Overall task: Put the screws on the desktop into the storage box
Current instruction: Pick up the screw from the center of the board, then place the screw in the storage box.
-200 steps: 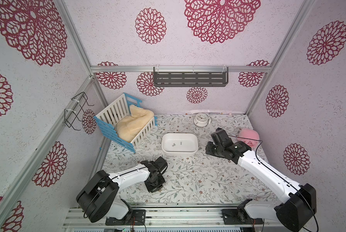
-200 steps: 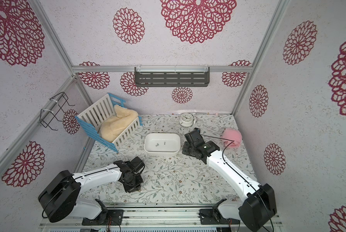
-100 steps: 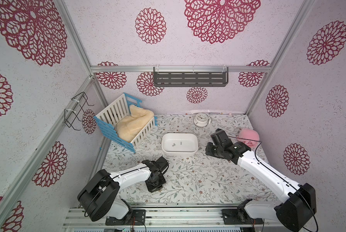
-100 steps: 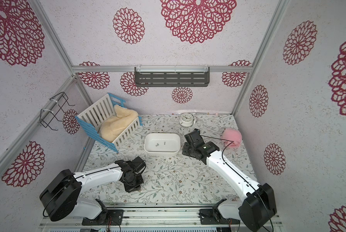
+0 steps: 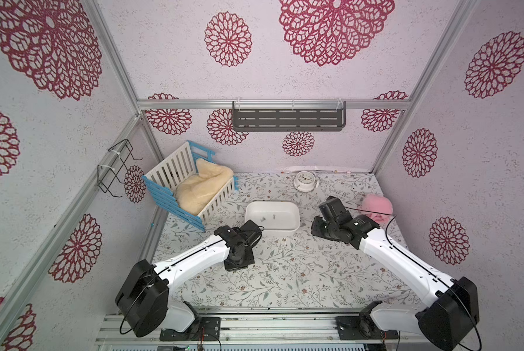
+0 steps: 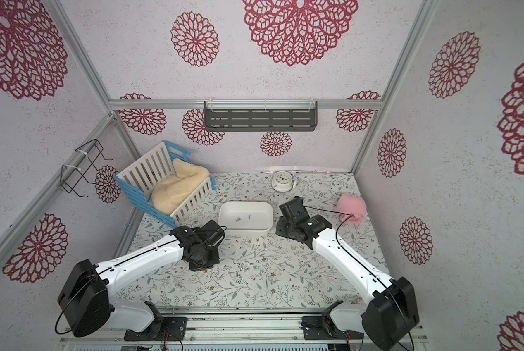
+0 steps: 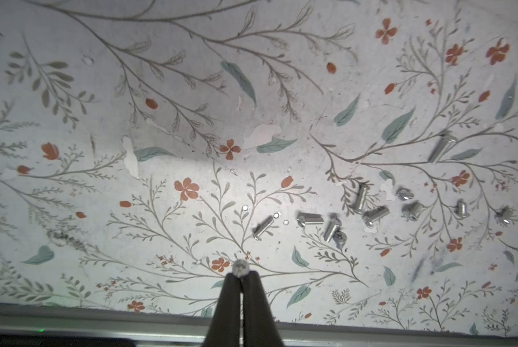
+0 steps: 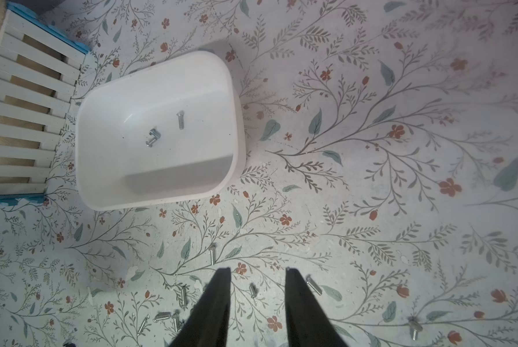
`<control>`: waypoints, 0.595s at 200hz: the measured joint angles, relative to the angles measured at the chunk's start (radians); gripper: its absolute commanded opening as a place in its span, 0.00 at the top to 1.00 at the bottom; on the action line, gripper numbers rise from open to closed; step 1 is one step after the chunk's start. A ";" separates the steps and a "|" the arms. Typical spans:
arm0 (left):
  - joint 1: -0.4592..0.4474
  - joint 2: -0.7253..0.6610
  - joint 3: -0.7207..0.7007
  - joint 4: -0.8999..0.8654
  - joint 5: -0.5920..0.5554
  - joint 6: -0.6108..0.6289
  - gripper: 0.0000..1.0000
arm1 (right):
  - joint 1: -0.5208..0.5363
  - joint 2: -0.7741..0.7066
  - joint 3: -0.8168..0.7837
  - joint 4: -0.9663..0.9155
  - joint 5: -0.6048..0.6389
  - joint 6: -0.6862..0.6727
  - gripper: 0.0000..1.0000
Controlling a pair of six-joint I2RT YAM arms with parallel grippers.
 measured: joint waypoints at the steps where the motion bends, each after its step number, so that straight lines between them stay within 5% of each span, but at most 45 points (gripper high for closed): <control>1: 0.000 0.001 0.004 -0.002 -0.001 0.003 0.97 | 0.000 0.000 0.000 0.000 0.000 0.000 0.66; 119: 0.181 0.226 0.496 -0.124 -0.046 0.374 0.96 | 0.063 -0.005 -0.125 0.054 -0.019 0.056 0.67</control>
